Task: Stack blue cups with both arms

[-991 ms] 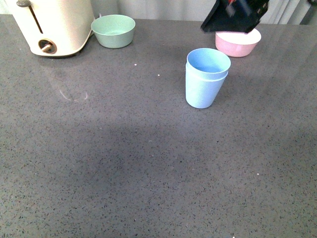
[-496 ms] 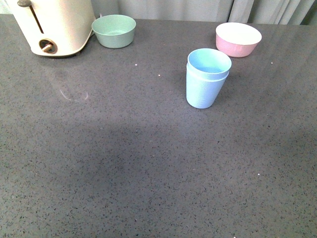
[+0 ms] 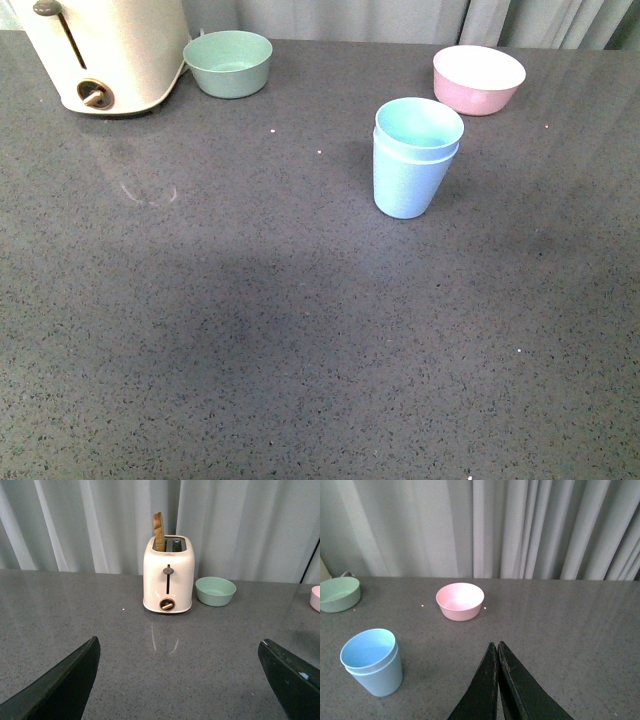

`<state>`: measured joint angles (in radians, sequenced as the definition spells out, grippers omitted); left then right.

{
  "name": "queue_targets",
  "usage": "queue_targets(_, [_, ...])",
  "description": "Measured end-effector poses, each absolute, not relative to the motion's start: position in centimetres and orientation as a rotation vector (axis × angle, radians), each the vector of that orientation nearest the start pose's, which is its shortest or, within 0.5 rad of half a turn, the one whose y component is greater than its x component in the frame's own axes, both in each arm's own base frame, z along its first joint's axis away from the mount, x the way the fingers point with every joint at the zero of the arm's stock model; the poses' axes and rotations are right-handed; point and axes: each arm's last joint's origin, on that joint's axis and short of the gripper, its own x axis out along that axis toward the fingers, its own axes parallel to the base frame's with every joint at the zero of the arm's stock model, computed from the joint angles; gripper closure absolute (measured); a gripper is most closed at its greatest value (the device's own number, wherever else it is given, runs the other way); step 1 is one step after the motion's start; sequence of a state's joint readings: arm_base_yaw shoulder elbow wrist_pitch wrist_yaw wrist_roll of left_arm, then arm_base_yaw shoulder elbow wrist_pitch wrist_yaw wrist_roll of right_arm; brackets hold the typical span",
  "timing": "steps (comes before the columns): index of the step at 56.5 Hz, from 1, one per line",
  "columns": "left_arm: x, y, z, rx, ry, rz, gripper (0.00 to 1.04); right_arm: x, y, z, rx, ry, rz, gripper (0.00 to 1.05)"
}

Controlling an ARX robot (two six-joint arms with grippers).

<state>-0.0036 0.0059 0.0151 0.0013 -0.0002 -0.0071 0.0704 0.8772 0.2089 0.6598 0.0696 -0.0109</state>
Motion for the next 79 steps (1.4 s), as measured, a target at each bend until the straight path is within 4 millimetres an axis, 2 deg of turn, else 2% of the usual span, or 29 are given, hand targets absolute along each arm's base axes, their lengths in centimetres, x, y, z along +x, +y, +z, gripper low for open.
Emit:
queue_targets(8, [9.7, 0.0, 16.8, -0.007, -0.01, -0.003, 0.09, 16.5, 0.1, 19.3, -0.011, 0.007, -0.002, 1.03])
queue_targets(23, [9.7, 0.0, 16.8, -0.007, -0.01, -0.003, 0.09, 14.2, 0.0, 17.9, -0.011, 0.009, 0.003, 1.03])
queue_targets(38, [9.7, 0.0, 16.8, -0.007, -0.01, -0.003, 0.09, 13.1, 0.0, 17.1, -0.011, -0.002, 0.002, 1.03])
queue_targets(79, [9.7, 0.0, 16.8, -0.007, -0.01, -0.003, 0.09, 11.1, 0.0, 17.4, -0.01, -0.024, 0.002, 1.03])
